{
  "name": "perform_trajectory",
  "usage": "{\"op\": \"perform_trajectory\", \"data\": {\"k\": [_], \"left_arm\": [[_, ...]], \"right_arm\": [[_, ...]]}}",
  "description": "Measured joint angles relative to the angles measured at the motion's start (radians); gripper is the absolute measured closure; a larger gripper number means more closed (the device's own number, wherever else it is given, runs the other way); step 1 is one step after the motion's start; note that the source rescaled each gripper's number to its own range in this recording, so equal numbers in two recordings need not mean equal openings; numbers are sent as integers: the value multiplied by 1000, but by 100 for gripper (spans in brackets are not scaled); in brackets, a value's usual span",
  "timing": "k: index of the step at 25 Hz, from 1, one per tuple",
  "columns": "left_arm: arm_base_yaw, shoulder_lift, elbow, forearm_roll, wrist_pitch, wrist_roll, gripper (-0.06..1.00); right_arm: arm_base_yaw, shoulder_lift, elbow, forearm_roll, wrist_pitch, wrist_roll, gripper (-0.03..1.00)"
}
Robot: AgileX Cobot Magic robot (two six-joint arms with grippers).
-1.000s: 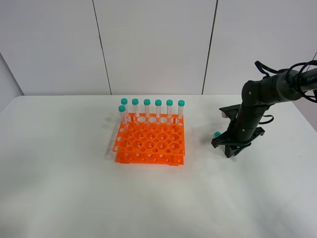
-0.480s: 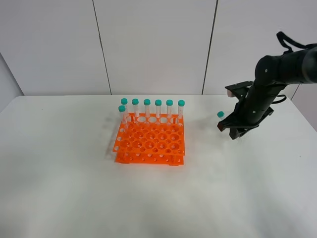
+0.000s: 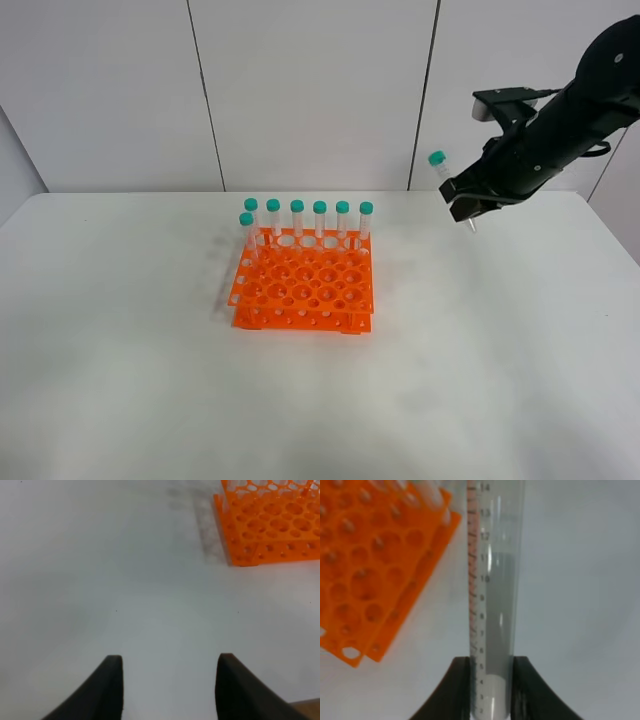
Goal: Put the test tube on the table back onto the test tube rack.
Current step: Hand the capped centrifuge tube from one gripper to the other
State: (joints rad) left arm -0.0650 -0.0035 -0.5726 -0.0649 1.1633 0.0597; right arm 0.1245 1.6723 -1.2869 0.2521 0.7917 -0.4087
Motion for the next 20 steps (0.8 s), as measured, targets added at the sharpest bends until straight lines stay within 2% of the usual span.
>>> {"op": "perform_trajectory", "data": {"k": [3, 6, 12, 14, 17, 20], "left_arm": [[0, 0, 0, 0, 0, 0, -6], [0, 0, 0, 0, 0, 0, -6], [0, 0, 0, 0, 0, 0, -6], [0, 0, 0, 0, 0, 0, -6], [0, 0, 0, 0, 0, 0, -6], [0, 0, 0, 0, 0, 0, -6]], "right_arm": [[44, -16, 0, -25, -3, -11, 96], [128, -16, 0, -81, -27, -10, 96], [334, -26, 1, -238, -183, 94, 96], [396, -33, 11, -226, -287, 103, 96], [475, -65, 49, -139, -448, 71, 96], [546, -102, 90, -91, -552, 18, 96]]}}
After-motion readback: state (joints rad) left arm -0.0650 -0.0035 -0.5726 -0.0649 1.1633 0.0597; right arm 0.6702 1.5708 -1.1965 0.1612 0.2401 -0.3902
